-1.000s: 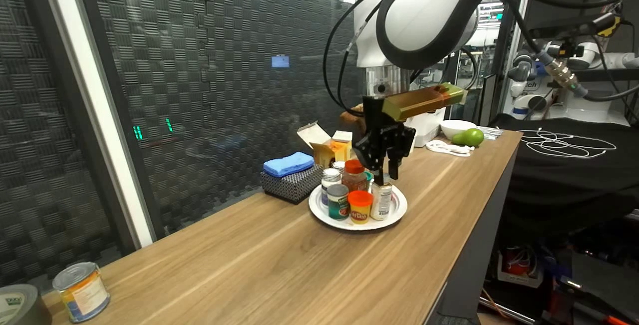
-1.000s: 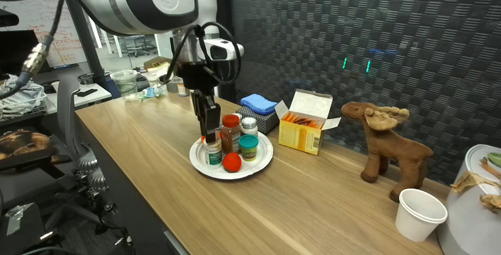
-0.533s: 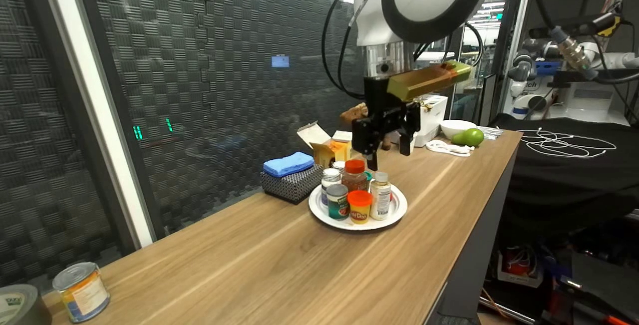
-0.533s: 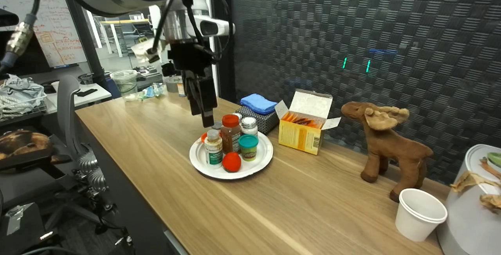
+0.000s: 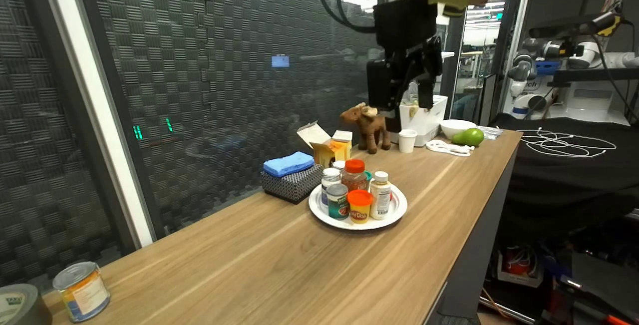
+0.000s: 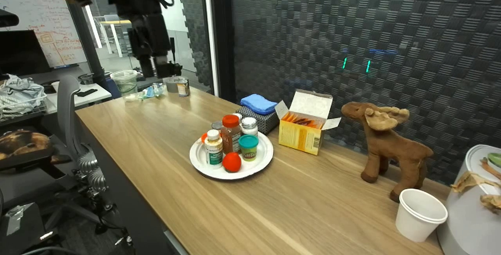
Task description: Place the bottles and the strawberry on the white plate
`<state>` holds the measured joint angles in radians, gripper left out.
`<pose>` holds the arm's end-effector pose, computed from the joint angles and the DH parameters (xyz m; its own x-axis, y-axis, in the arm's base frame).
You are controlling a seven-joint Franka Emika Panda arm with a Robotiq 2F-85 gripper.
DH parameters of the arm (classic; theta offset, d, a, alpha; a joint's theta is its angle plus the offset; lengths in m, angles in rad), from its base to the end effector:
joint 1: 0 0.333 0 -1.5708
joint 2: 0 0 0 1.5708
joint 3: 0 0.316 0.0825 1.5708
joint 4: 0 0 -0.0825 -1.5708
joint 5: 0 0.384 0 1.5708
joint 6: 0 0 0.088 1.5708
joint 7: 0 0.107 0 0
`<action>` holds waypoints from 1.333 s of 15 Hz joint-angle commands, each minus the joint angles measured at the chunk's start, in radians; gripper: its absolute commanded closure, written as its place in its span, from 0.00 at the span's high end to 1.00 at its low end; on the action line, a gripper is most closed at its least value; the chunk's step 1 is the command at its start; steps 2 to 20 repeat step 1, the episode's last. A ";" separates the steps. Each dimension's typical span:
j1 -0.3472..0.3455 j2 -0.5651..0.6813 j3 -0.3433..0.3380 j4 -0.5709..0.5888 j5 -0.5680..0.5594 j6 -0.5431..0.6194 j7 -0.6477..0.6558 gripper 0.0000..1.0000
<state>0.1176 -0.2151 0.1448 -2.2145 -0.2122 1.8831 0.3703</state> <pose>0.4599 0.1096 0.4592 0.9985 -0.0403 -0.0377 -0.0295 -0.9672 0.2521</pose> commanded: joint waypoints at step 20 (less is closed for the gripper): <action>-0.004 -0.015 0.018 -0.001 0.003 -0.018 -0.004 1.00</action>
